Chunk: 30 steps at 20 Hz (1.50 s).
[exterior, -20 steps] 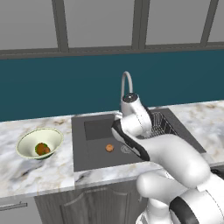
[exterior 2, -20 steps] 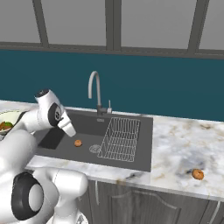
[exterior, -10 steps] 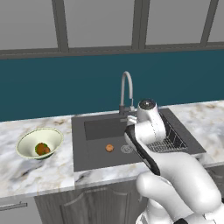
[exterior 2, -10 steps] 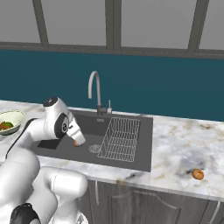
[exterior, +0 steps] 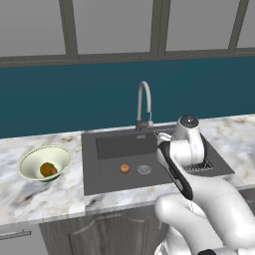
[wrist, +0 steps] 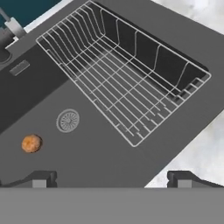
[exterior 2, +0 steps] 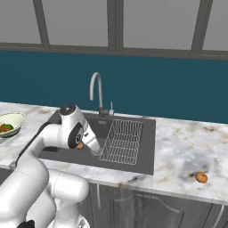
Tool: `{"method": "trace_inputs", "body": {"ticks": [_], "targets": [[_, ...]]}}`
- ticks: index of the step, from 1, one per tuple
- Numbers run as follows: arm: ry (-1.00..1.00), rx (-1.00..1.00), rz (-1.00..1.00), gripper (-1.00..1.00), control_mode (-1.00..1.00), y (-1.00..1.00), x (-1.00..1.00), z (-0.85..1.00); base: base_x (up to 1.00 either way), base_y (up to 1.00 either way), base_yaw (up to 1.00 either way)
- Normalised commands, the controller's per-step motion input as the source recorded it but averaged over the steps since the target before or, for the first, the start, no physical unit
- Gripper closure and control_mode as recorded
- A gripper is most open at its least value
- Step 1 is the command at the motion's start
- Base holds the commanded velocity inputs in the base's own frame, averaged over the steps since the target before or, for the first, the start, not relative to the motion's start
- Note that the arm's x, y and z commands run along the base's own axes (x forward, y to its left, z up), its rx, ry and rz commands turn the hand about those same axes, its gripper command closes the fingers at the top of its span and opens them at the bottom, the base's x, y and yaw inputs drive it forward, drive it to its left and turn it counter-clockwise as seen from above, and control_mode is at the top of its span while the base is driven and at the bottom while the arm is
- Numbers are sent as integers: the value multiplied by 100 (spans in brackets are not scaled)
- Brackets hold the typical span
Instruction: There is a mixed pile of frozen fruits and vegetables on the counter. Locate all the frozen vegetables and place the items in a bowl on the counter. Take all the frozen fruits and defrost them in a running sink.
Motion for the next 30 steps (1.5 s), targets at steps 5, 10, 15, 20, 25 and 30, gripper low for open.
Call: {"method": "trace_inputs", "body": {"ticks": [5,10,15,20,25,30], "targets": [[4,1,0,-100,-100,-28,0,6,0,0,0],[8,0,-4,-100,-100,-22,1,6,0,0,0],[10,0,-5,-100,-100,-37,9,10,0,0,0],[6,0,-4,-100,-100,-49,3,3,0,0,0],[1,0,-3,-100,-100,-55,1,0,0,0,0],[0,1,-3,-100,-100,-57,0,0,0,0,0]]}}
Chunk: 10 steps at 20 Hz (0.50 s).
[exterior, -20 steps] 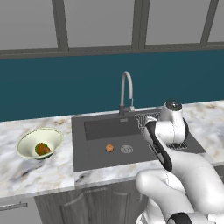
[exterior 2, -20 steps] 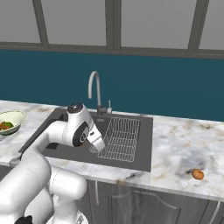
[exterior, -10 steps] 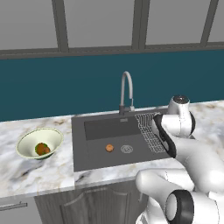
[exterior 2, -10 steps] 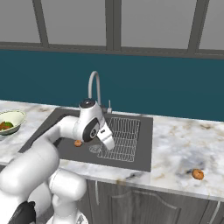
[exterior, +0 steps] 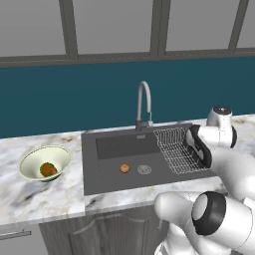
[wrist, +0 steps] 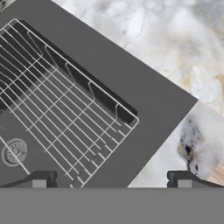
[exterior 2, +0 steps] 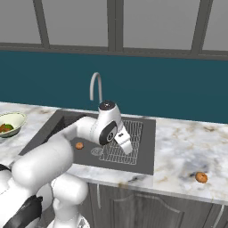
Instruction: There is a mixed pile of frozen fruits and vegetables on the counter. Locate all the frozen vegetables and place the items in a bowl on the counter. Take all the frozen fruits and defrost them in a running sink.
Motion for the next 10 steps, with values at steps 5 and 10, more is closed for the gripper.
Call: {"method": "trace_inputs", "body": {"ticks": [5,10], "targets": [[1,0,-3,-100,-100,-54,1,0,0,0,0],[3,0,-4,-100,-100,-44,1,0,0,0,0]]}}
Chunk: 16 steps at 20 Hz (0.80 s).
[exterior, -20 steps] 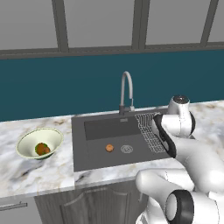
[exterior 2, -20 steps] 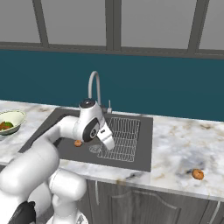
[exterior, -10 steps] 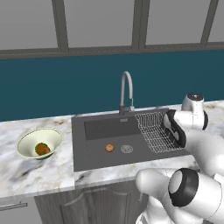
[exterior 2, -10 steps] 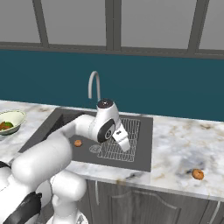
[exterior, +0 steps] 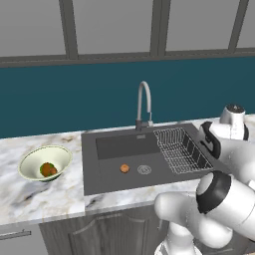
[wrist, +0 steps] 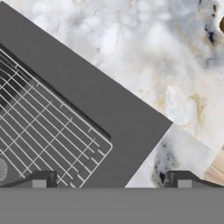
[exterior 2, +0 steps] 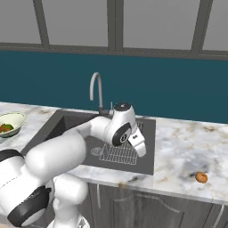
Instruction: There is a mixed pile of frozen fruits and vegetables on the counter. Locate all the frozen vegetables and place the items in a bowl on the counter. Take all the frozen fruits and defrost them in a running sink.
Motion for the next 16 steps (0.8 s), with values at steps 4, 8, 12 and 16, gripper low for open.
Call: {"method": "trace_inputs", "body": {"ticks": [4,8,12,16], "targets": [[4,0,-5,-100,-100,-38,4,0,0,0,0],[4,0,-6,-100,-100,-36,8,0,0,0,0],[4,0,-7,-100,-100,-33,11,0,0,0,0],[2,0,-7,-100,-100,-32,9,0,0,0,0]]}}
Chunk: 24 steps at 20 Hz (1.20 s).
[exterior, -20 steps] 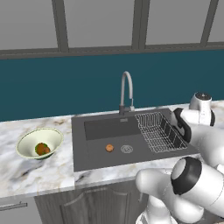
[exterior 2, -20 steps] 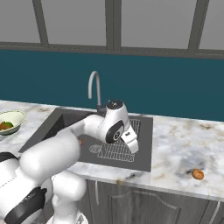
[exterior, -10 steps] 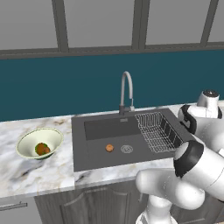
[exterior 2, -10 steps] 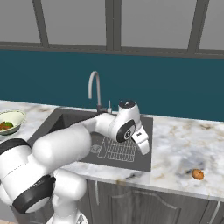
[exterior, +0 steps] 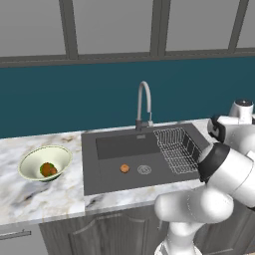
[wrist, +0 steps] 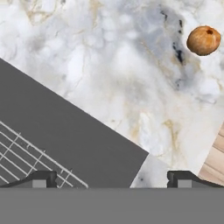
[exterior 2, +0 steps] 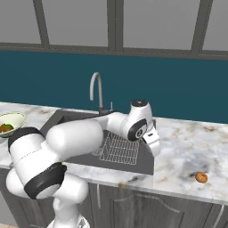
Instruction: There is a mixed pile of frozen fruits and vegetables on the counter. Locate all the frozen vegetables and place the items in a bowl on the counter. Take all the frozen fruits and defrost them in a running sink.
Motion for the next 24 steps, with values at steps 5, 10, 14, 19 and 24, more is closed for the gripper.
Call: {"method": "trace_inputs", "body": {"ticks": [5,10,14,19,24], "targets": [[2,1,-7,-100,-100,-30,7,0,0,0,0],[2,1,-7,-100,-100,-27,6,0,0,0,0],[1,1,-7,-100,-100,-27,4,0,0,0,0],[1,0,-7,-100,-100,-28,4,0,0,0,0],[0,0,-5,-100,-100,-31,0,0,0,0,0]]}}
